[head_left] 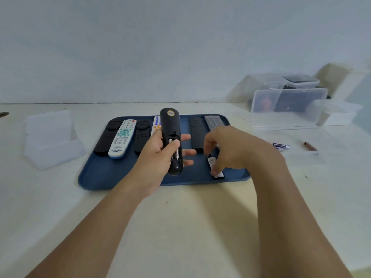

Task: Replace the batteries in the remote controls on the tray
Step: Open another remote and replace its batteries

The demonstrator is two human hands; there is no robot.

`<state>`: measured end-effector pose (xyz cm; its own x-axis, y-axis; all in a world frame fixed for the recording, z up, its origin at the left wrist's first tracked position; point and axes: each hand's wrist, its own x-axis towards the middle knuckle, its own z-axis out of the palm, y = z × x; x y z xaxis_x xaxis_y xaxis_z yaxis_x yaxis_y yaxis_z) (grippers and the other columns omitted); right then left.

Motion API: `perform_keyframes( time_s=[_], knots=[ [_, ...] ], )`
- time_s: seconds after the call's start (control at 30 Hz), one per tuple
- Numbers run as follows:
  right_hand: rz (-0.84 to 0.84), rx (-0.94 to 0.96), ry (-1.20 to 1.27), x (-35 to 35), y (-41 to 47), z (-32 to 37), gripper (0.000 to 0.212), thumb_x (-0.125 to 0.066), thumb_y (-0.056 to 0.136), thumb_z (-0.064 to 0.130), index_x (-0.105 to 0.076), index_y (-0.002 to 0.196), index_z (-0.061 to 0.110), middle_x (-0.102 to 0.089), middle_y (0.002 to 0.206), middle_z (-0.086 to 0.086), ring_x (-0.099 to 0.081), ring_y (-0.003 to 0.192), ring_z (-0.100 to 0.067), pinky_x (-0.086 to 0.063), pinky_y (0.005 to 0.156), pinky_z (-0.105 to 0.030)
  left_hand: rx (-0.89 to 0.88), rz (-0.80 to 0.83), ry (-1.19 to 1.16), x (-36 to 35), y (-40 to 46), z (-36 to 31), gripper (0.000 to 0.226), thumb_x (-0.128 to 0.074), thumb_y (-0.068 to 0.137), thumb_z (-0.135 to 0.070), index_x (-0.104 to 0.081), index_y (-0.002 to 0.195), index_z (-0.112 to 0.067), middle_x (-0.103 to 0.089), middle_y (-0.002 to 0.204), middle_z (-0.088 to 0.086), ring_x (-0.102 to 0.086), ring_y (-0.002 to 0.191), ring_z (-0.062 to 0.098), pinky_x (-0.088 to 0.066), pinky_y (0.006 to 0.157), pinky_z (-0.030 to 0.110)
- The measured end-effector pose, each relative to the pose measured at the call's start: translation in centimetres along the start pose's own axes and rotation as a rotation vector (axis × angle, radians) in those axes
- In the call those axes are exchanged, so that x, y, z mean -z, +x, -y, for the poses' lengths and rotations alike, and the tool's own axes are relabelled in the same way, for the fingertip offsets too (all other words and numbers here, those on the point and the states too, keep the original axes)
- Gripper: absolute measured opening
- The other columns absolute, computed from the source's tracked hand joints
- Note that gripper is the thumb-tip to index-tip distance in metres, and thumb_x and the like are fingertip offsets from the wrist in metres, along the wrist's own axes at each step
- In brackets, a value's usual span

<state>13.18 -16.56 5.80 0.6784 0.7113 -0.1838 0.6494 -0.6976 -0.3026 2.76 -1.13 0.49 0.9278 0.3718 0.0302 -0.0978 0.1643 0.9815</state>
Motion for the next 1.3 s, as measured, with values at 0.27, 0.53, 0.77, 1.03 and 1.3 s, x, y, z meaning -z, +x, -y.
perform_keyframes(
  time_s=[0.27, 0.53, 0.77, 1.03, 1.3],
  knots=[
    [0.010, -0.002, -0.044, -0.9, 0.8, 0.3, 0.054, -0.092, 0.061, 0.017, -0.062, 0.106, 0.024, -0.062, 0.104, 0.003, -0.064, 0.092, -0.023, -0.058, 0.082, -0.041, 0.124, 0.048, -0.262, 0.3, 0.0, -0.6, 0.041, -0.038, 0.100, 0.009, -0.054, 0.133, -0.009, -0.071, 0.122, 0.015, -0.074, 0.092, 0.032, -0.061, 0.069, 0.038],
    [-0.010, 0.027, 0.003, -0.6, 1.1, -0.1, 0.034, -0.089, 0.068, 0.021, -0.063, 0.089, 0.027, -0.054, 0.076, 0.008, -0.056, 0.069, -0.013, -0.043, 0.060, -0.026, 0.149, 0.051, -0.297, 0.7, -0.1, -0.6, 0.041, -0.039, 0.100, 0.012, -0.050, 0.136, -0.003, -0.069, 0.126, 0.017, -0.073, 0.101, 0.036, -0.062, 0.076, 0.040],
    [-0.025, 0.001, 0.113, 1.2, -0.9, -1.6, 0.027, -0.087, 0.068, 0.012, -0.074, 0.091, 0.020, -0.074, 0.085, 0.003, -0.061, 0.050, -0.004, -0.050, 0.051, -0.018, 0.173, 0.094, -0.263, 0.4, 0.1, -0.4, 0.044, -0.038, 0.099, 0.012, -0.051, 0.136, -0.008, -0.070, 0.124, 0.016, -0.073, 0.102, 0.036, -0.063, 0.077, 0.041],
    [0.122, 0.104, -0.227, 0.4, -1.1, -0.9, 0.035, -0.078, 0.073, 0.008, -0.075, 0.103, 0.025, -0.072, 0.097, 0.005, -0.067, 0.087, -0.018, -0.059, 0.077, -0.034, 0.190, 0.130, -0.236, -0.4, 0.4, 0.2, 0.045, -0.038, 0.099, 0.012, -0.052, 0.136, -0.007, -0.071, 0.122, 0.015, -0.073, 0.102, 0.036, -0.062, 0.077, 0.041],
    [-0.009, 0.222, 0.142, 2.4, -1.6, -0.1, 0.013, -0.067, 0.090, 0.013, -0.074, 0.098, 0.018, -0.063, 0.060, 0.012, -0.056, 0.054, -0.004, -0.045, 0.056, -0.016, 0.142, 0.068, -0.309, -0.1, 0.6, 0.3, 0.043, -0.037, 0.099, 0.012, -0.052, 0.135, -0.006, -0.068, 0.126, 0.019, -0.072, 0.101, 0.036, -0.062, 0.077, 0.041]
  ],
)
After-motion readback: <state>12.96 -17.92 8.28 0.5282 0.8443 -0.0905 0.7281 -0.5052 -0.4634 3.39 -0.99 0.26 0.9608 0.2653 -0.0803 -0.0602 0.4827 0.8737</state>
